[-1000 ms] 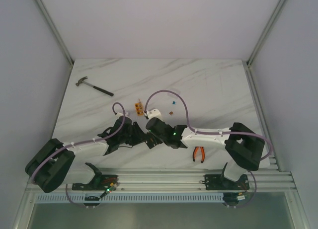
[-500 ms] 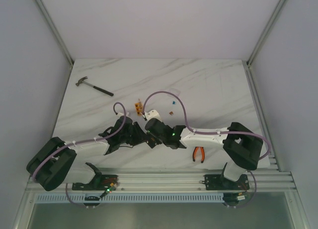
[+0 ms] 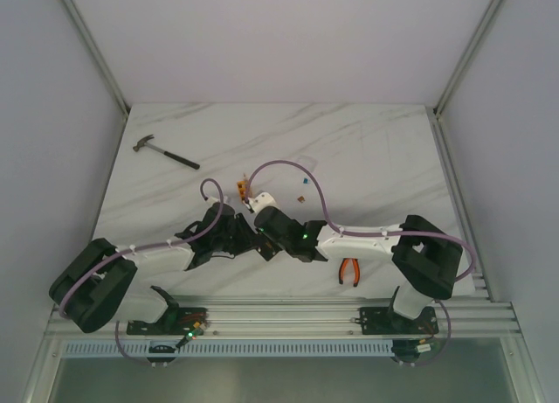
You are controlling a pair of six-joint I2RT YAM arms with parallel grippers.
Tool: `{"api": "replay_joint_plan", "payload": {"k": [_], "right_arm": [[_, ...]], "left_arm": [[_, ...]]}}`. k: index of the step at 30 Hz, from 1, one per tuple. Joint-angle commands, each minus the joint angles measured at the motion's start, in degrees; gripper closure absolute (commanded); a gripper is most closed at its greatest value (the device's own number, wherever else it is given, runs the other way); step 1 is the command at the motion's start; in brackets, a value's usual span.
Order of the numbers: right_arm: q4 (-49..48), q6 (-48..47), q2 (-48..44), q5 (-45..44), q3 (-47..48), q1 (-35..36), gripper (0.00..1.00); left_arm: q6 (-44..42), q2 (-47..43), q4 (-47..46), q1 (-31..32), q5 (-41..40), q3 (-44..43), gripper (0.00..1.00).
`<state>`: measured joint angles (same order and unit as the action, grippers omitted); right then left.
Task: Snap on the fuse box
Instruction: Install the fuse at the fuse box base.
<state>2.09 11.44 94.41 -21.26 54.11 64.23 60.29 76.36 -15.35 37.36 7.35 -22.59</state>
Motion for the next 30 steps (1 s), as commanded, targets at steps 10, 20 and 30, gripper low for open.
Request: {"api": "replay_joint_plan", "payload": {"k": [10, 20, 30], "right_arm": [[-3.5, -3.53, 1.48, -0.93, -0.23, -0.68, 1.0], [-2.5, -3.22, 1.79, -0.19, -1.23, -0.76, 1.0], [-2.0, -3.09, 1.24, 0.51, -2.29, -0.77, 1.0]], "left_arm": [[-2.1, 1.6, 4.81, -0.05, -2.08, -1.01, 0.62], [-2.05, 1.68, 5.17, -0.41, -2.43, -0.79, 0.62], [-2.18, 2.11, 5.16, -0.97, -2.37, -0.53, 0.63]]}}
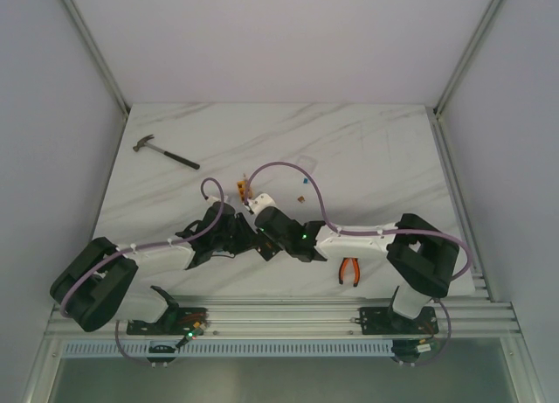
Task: Snap on the fuse box
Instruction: Install the fuse at the fuse box base.
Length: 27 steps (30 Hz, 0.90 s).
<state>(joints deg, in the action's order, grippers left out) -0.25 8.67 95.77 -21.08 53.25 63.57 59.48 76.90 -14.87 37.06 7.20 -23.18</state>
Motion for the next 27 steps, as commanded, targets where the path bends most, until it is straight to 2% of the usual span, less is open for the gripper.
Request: {"api": "replay_joint_plan", "payload": {"k": [1, 15, 27], "right_arm": [[0.38, -0.32, -0.03, 0.31, -1.48, -0.09, 1.0], [1.28, 0.95, -2.99, 1.98, -2.45, -0.11, 1.0], [1.92, 4.17, -1.15, 0.68, -1.57, -0.11, 1.0]], "left_arm": [[-1.39, 1.58, 4.72, -0.71, -2.15, 0.06, 0.63], [-1.24, 1.67, 4.7, -0.94, -1.85, -0.15, 0.64], [-0.42, 1.32, 4.61, -0.94, -1.51, -0.12, 0.66]]}}
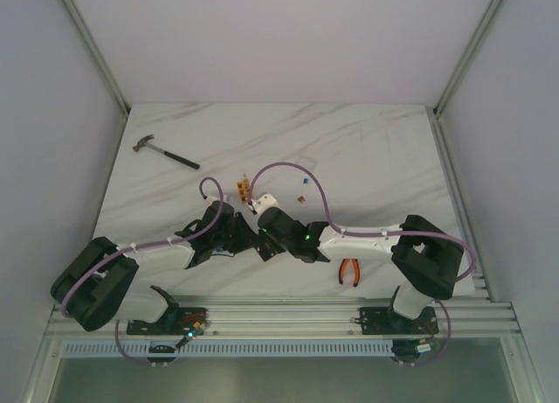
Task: Snap on the fuse box
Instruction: Install the fuse at the fuse box base.
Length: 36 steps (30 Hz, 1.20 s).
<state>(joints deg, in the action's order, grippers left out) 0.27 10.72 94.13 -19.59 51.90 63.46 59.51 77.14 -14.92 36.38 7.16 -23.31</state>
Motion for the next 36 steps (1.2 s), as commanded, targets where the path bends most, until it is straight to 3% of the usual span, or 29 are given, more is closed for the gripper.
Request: {"api": "replay_joint_plan", "payload": {"k": [1, 36], "right_arm": [[1.35, 2.31, 0.65, -0.57, -0.08, 0.0, 1.0], [4.02, 6.49, 3.14, -3.28, 2.92, 0.64, 1.0]], "left_arm": [[-0.4, 1.0, 4.64, -0.28, -1.42, -0.01, 0.66], [2.8, -0.68, 3.36, 1.32, -2.15, 1.53, 0.75]]}}
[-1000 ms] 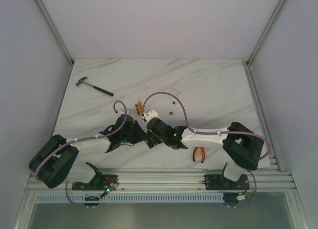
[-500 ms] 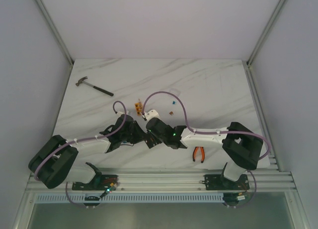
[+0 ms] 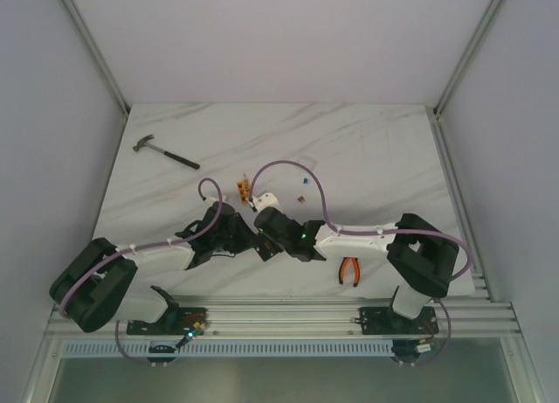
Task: Snap on the fuse box
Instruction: Install the fuse at the fuse box base.
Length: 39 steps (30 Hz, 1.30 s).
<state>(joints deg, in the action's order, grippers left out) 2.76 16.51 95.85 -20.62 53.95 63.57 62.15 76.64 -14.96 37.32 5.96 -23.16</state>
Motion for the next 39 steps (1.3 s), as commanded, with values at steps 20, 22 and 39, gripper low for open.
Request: {"api": "replay_joint_plan", "payload": {"k": [20, 22, 39], "right_arm": [[-1.43, -4.57, 1.55, 2.23, -2.76, 0.77, 1.0], [-1.34, -4.48, 2.5, 2.57, -2.71, 0.8, 1.0], [4.37, -1.6, 5.93, 9.59, -7.31, -3.67, 1.0]], "left_arm": [[-0.44, 1.32, 3.36, 0.34, -1.74, 1.14, 0.75], [-0.45, 1.36, 3.36, 0.3, -1.74, 1.17, 0.75], [-1.24, 2.34, 3.36, -0.4, -1.98, 1.08, 0.75]]}}
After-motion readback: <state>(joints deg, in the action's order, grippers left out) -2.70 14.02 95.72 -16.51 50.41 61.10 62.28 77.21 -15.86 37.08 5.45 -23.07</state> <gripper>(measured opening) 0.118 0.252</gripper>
